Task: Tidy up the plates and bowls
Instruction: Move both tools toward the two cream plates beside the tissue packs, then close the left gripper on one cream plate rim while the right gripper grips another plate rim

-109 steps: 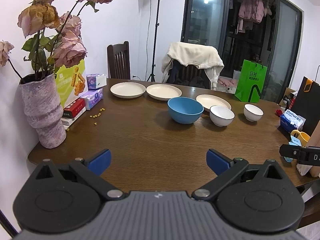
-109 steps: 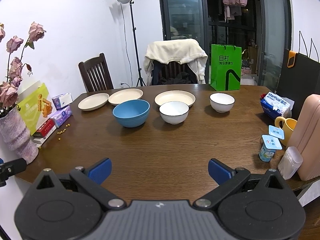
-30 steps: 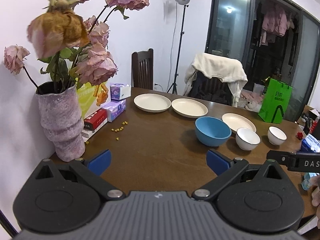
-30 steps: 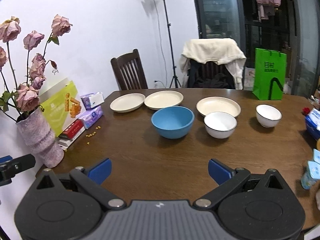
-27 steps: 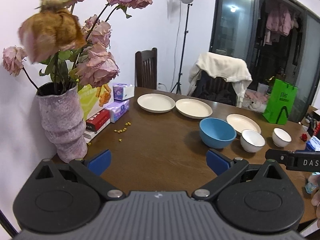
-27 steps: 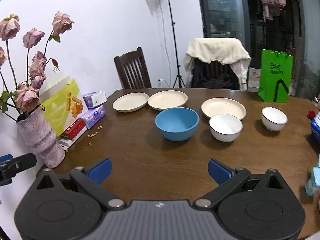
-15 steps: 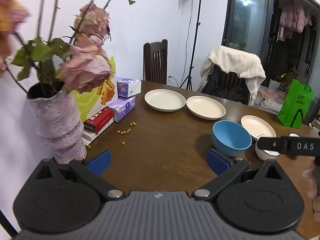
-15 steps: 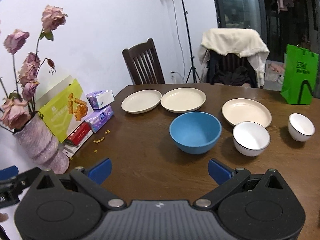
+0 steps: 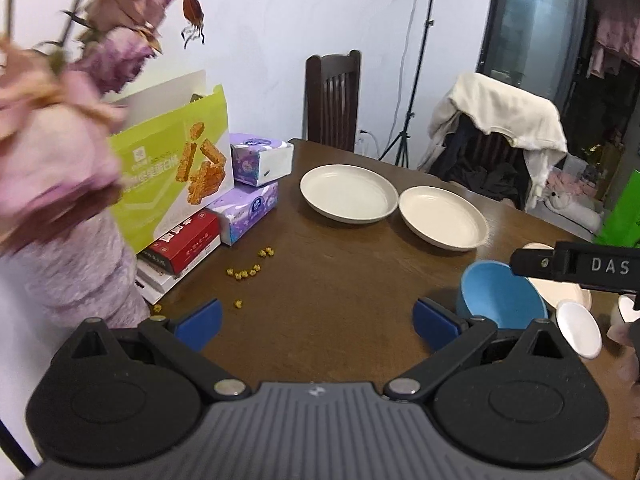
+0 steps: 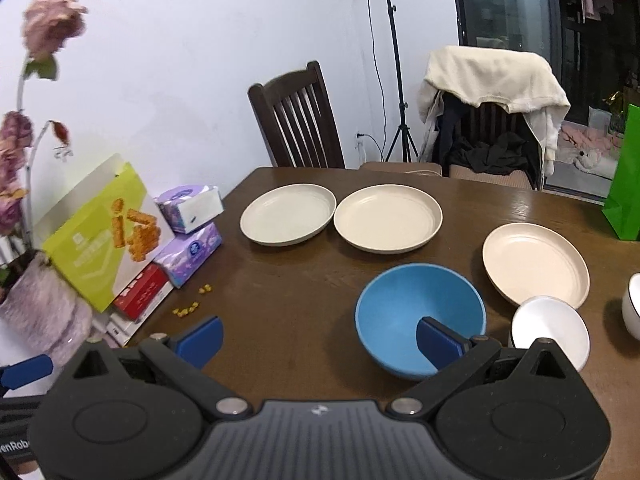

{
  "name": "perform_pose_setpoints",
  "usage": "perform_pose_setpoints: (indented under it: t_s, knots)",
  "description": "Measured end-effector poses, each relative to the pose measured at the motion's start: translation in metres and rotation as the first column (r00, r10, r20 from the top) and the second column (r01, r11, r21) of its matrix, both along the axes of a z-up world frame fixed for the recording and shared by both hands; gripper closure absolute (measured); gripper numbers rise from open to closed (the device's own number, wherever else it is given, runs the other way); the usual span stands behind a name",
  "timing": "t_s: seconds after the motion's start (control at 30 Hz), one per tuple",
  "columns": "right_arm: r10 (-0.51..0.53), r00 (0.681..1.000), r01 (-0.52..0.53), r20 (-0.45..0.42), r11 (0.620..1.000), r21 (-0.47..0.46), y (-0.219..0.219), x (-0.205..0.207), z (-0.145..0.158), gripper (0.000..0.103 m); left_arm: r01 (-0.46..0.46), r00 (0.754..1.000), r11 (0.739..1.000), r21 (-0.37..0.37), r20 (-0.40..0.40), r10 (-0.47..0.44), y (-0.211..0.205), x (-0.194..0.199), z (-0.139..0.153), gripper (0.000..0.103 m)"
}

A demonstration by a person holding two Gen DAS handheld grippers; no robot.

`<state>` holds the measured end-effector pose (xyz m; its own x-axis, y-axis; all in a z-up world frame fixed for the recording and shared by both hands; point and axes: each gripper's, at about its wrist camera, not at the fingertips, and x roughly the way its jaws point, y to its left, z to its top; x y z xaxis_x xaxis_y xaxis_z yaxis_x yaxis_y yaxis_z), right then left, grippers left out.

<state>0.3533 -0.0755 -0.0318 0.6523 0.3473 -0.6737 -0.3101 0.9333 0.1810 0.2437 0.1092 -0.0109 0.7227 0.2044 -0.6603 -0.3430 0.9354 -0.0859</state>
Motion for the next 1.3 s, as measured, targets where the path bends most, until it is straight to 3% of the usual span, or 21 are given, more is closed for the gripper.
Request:
perform_pose_setpoints:
  t_s: [0.77,1.3]
  knots:
    - [0.099,0.995,-0.099,-0.01,0.995,-0.02,0.075,0.203,-0.003,0.0,-0.116,0.992,0.992,-0.041,-0.048,0.114,0.045,0.165,-0.026,0.0]
    - [0.181,0.975,-0.194,-0.13,0.977,-0.091,0.139,0.36,-0.042,0.002,-0.296,0.953,0.948,-0.121,-0.109,0.284,0.093,0.259,-0.065,0.0]
